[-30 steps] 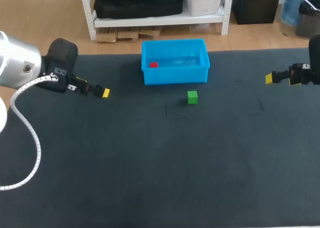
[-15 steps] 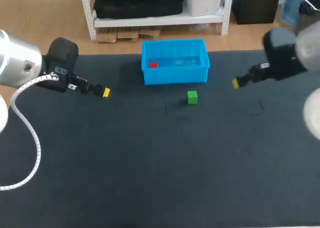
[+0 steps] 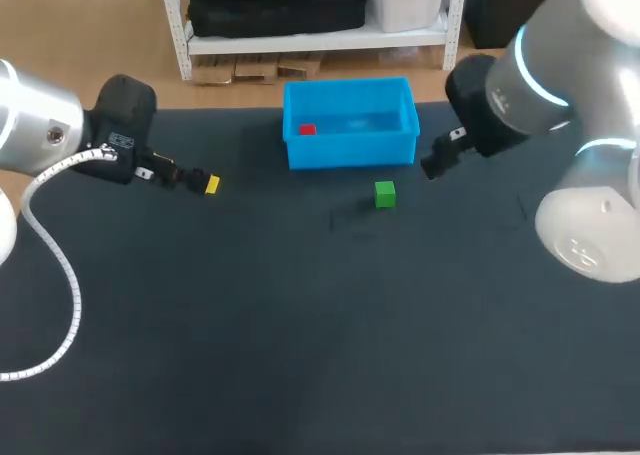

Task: Use the left arm to pick the red cube and place it into the blue plastic box first, then use the right arm to grasp the green cube and put it into the same blue plastic box after the first action is fully finished.

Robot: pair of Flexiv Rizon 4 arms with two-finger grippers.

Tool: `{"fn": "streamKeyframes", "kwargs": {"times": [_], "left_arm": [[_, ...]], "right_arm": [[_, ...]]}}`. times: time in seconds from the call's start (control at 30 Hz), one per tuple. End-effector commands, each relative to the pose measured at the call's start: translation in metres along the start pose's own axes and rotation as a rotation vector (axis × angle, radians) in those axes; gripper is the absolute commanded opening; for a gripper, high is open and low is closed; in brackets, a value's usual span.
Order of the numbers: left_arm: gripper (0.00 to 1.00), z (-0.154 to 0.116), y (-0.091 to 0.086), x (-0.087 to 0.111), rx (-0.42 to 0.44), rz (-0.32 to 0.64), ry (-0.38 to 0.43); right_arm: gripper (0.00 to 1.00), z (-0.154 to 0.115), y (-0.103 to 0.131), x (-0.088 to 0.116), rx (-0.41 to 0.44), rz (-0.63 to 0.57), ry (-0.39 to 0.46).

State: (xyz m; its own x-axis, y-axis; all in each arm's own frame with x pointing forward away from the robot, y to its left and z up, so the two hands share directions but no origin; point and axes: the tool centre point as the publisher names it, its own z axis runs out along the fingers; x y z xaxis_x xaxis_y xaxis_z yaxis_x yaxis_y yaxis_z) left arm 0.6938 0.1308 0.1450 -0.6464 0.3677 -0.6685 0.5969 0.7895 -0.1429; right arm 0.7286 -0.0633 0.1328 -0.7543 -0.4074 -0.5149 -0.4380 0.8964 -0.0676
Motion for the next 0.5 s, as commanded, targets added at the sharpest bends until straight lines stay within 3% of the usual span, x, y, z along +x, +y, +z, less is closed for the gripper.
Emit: {"fn": "streamKeyframes", "kwargs": {"times": [0.03, 0.3, 0.4, 0.5], "left_arm": [[1.00, 0.000, 0.002, 0.001, 0.007, 0.002, -0.006], [1.00, 0.000, 0.002, 0.001, 0.007, 0.002, -0.006], [1.00, 0.000, 0.002, 0.001, 0.007, 0.002, -0.006], [1.00, 0.000, 0.002, 0.001, 0.007, 0.002, -0.006]], "right_arm": [[1.00, -0.001, 0.003, 0.003, 0.425, 0.002, -0.010], [1.00, -0.001, 0.003, 0.003, 0.425, 0.002, -0.010], [1.00, 0.008, 0.009, 0.000, 0.544, -0.027, 0.089], [1.00, 0.015, 0.014, -0.003, 0.594, 0.017, 0.200]]}}
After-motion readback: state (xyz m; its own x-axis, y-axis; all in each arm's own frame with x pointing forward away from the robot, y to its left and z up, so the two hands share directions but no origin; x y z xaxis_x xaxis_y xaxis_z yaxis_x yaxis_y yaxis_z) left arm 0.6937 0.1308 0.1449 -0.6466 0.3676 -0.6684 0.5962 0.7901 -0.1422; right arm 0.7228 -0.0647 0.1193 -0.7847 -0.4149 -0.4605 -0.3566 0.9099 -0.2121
